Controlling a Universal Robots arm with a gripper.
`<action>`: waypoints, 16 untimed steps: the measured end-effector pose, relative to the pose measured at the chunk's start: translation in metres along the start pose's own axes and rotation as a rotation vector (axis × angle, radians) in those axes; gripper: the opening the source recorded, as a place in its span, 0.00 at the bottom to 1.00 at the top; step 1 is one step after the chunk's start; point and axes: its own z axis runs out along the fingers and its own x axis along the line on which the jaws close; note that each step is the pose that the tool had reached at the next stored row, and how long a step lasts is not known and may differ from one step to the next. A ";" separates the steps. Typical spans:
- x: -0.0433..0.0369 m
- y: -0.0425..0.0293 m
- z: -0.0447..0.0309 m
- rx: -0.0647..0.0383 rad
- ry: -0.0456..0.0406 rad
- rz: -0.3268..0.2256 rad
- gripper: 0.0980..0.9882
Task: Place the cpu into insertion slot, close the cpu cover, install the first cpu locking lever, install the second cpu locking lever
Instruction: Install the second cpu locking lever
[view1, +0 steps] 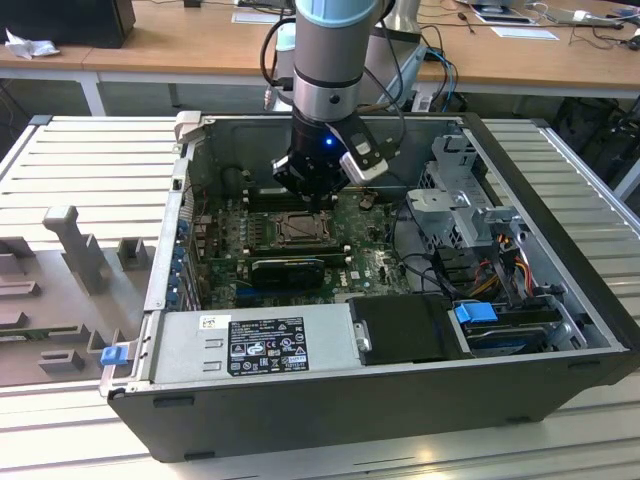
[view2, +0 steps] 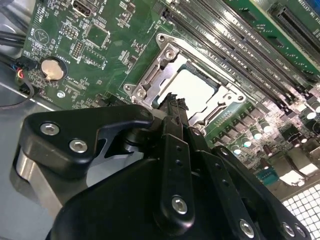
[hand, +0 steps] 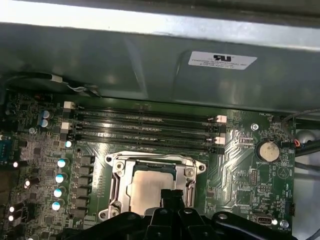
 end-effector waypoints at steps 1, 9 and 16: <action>0.0000 0.0000 -0.0009 0.000 0.0000 0.000 0.01; 0.0012 -0.0137 -0.0039 0.000 -0.0001 0.000 0.01; 0.0032 -0.0365 -0.0050 -0.002 0.0189 0.002 0.01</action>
